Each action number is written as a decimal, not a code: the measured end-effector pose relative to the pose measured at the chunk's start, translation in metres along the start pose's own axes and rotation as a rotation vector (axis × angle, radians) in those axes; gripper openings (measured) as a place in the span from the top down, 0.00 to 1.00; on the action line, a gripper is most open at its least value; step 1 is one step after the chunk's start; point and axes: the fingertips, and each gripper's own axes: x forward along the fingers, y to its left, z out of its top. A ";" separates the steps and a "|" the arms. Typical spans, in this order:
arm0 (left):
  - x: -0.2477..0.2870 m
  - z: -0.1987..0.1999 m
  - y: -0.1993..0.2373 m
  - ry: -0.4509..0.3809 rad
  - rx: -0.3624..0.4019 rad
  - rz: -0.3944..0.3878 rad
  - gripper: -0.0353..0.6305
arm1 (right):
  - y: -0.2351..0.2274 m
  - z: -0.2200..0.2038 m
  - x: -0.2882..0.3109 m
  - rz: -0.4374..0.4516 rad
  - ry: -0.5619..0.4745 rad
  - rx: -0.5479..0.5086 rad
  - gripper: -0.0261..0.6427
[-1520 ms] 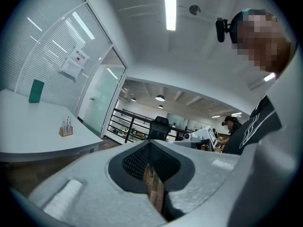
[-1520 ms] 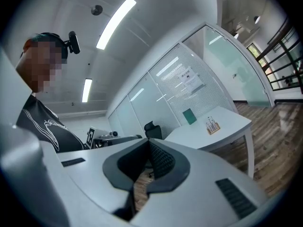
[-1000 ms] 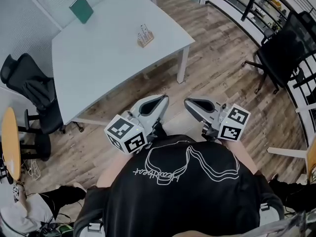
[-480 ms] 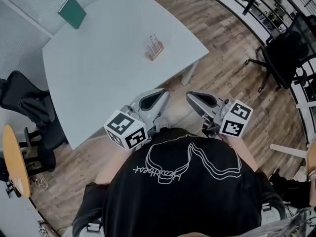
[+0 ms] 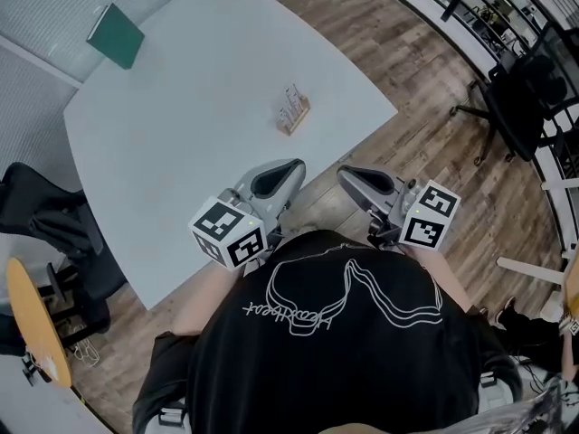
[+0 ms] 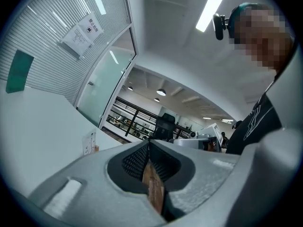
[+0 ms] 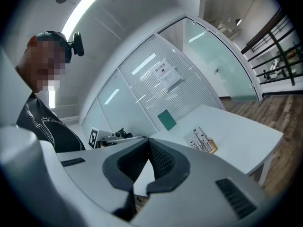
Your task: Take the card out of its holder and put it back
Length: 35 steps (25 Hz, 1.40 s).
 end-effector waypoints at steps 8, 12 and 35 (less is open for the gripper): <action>0.019 -0.005 0.057 0.033 -0.001 -0.012 0.92 | -0.039 -0.003 0.028 -0.051 0.003 0.044 0.95; 0.024 -0.012 0.083 0.051 -0.012 0.009 0.92 | -0.051 -0.006 0.029 -0.092 0.005 0.063 0.95; 0.076 -0.058 0.194 0.136 0.024 0.158 0.71 | -0.078 -0.021 0.045 -0.151 0.095 0.129 0.95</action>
